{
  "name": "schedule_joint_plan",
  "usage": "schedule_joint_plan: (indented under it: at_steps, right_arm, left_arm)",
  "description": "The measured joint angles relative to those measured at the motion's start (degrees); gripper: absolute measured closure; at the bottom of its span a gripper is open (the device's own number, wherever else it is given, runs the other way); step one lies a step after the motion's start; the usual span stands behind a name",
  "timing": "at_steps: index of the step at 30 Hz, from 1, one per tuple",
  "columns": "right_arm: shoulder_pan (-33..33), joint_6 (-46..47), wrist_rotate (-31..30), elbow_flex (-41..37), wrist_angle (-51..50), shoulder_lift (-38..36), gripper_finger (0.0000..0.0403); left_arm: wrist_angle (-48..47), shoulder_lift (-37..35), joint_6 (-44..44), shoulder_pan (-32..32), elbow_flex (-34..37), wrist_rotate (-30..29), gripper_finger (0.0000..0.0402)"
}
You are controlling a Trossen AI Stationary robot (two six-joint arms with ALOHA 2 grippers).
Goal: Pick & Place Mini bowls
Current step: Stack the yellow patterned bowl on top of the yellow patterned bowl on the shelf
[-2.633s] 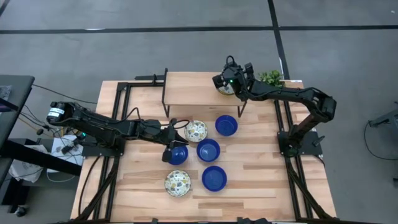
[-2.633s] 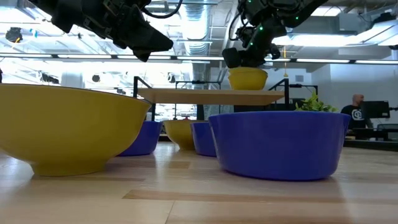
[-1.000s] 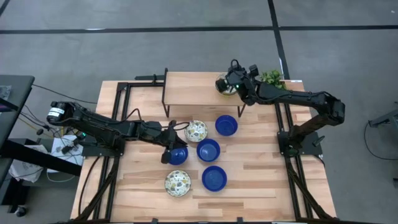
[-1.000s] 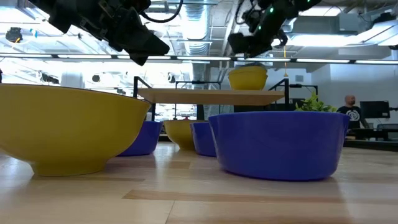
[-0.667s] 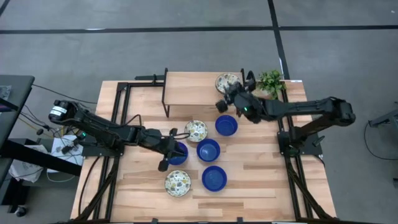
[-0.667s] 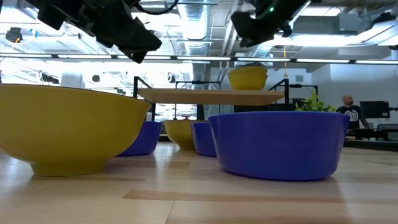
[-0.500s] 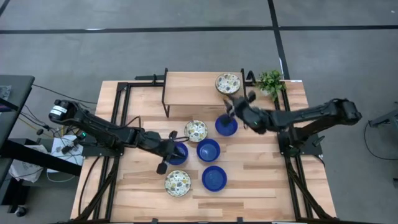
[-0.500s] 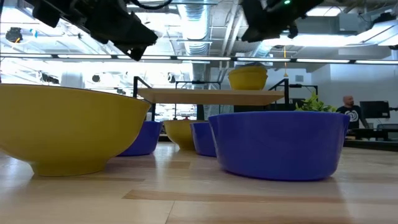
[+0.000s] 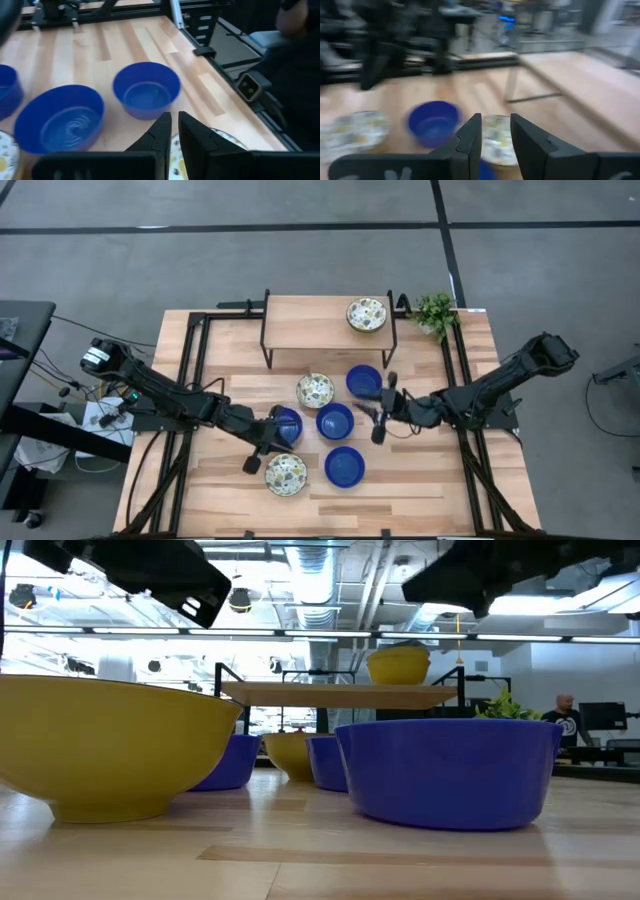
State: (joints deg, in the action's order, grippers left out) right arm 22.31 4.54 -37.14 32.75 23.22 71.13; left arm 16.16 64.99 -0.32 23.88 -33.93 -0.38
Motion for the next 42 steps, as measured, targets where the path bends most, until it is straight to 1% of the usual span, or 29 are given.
schedule_joint_plan:
  at_steps: [4, 7, 11, 13, 17, 19, 27, 34, 39, 42]
  right_arm:
    - [1.01, 0.0, 4.38, 0.01, 0.31, 1.39, 0.031]
    - [0.25, 0.0, 8.23, 0.01, 0.12, 2.46, 0.031]
    - [-2.18, 0.0, 15.02, 0.03, 0.15, 4.09, 0.031]
    - [-3.59, -0.16, 17.04, 0.28, -0.07, 5.19, 0.031]
    - [-6.12, -3.09, 17.61, 1.76, -0.04, 8.0, 0.031]
    - [-7.19, -4.54, 17.61, 2.92, -0.18, 9.62, 0.031]
    - [-9.82, -5.07, 17.72, 8.59, -1.56, 15.51, 0.031]
    - [-10.54, -5.23, 17.91, 12.7, -9.67, 17.23, 0.031]
    - [-10.52, -8.13, 20.14, 13.99, -9.6, 18.37, 0.031]
    - [-10.52, -9.32, 20.83, 14.28, -9.57, 18.69, 0.031]
  left_arm:
    - [0.01, 0.11, -0.43, 2.09, 0.0, 0.0, 0.0368]
    - [0.04, 0.81, -1.94, 2.88, 0.0, -0.04, 0.0368]
    - [0.02, 3.26, -5.12, 3.08, 0.0, -3.04, 0.0368]
    - [0.06, 5.07, -6.02, 3.06, 0.0, -5.28, 0.0368]
    - [0.54, 8.47, -6.12, 3.03, -0.01, -10.12, 0.0368]
    - [0.77, 9.4, -6.1, 2.83, -0.32, -11.37, 0.0368]
    - [1.67, 9.79, -7.4, 3.27, -0.9, -12.04, 0.0368]
    - [1.4, 11.02, -8.61, 5.48, -0.92, -12.35, 0.0368]
    - [1.47, 13.23, -8.54, 5.72, -0.9, -17.59, 0.0368]
    - [1.47, 14.29, -8.26, 5.6, -0.87, -19.21, 0.0362]
